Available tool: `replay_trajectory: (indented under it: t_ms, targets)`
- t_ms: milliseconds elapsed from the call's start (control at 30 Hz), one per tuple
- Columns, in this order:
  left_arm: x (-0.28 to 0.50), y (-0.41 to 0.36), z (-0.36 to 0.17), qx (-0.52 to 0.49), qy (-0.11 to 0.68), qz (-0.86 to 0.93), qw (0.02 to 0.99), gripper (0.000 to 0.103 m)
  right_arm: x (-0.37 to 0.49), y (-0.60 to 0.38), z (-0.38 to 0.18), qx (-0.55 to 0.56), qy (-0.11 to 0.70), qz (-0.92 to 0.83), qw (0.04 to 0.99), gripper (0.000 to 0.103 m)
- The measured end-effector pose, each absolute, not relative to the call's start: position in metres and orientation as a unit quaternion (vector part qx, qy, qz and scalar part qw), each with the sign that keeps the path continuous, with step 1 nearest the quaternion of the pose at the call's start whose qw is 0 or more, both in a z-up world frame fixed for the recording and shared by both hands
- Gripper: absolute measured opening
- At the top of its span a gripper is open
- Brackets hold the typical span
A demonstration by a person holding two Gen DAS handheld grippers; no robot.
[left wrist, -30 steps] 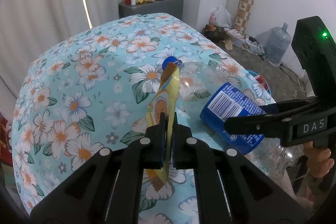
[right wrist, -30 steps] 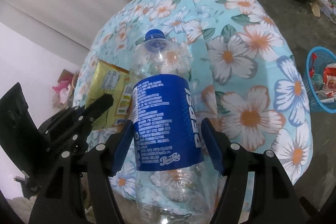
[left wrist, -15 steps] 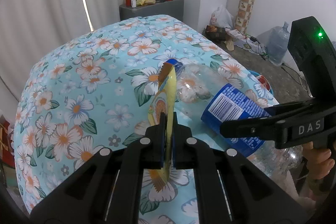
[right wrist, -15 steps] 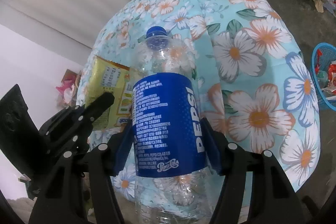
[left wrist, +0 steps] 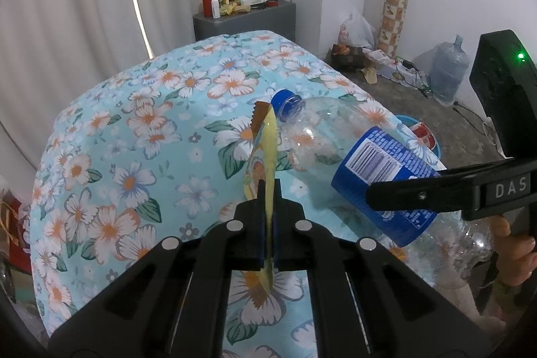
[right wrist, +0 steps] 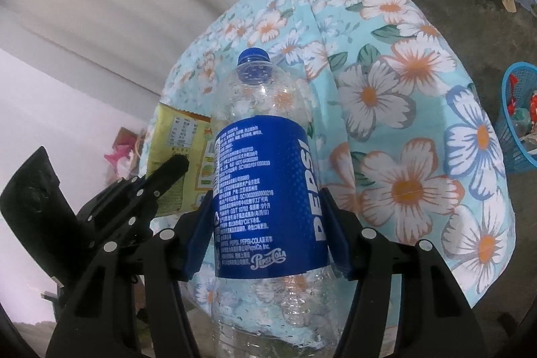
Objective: Collect trash
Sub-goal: 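Lift the yellow packet with the left tool while the right tool lifts the bottle, then carry bottle and packet over the blue wastebasket and open both tools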
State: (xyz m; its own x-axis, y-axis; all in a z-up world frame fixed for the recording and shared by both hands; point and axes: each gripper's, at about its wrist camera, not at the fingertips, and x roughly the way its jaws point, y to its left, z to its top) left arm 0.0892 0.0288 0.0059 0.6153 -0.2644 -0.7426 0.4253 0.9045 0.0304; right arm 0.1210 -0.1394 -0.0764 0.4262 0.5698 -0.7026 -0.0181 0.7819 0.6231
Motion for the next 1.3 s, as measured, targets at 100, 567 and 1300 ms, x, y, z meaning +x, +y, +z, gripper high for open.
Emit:
replay_trajectory:
  t_ms: [100,567,1300]
  targets:
    - [0.086,0.023,0.012,0.108,0.387,-0.193,0.895,0.001,0.115,-0.148,-0.071,0.287,0.489,0.191,0.801,0.059]
    - [0.102,-0.073,0.055,0.151,0.353,-0.292,0.876,0.0,0.06,-0.25,-0.055,0.385,0.392,0.143,0.823,0.059]
    - [0.243,-0.457,-0.123,0.175,0.539,-0.43,0.703,0.005,0.083,-0.532,-0.249,0.619,0.344,-0.165,0.687,0.062]
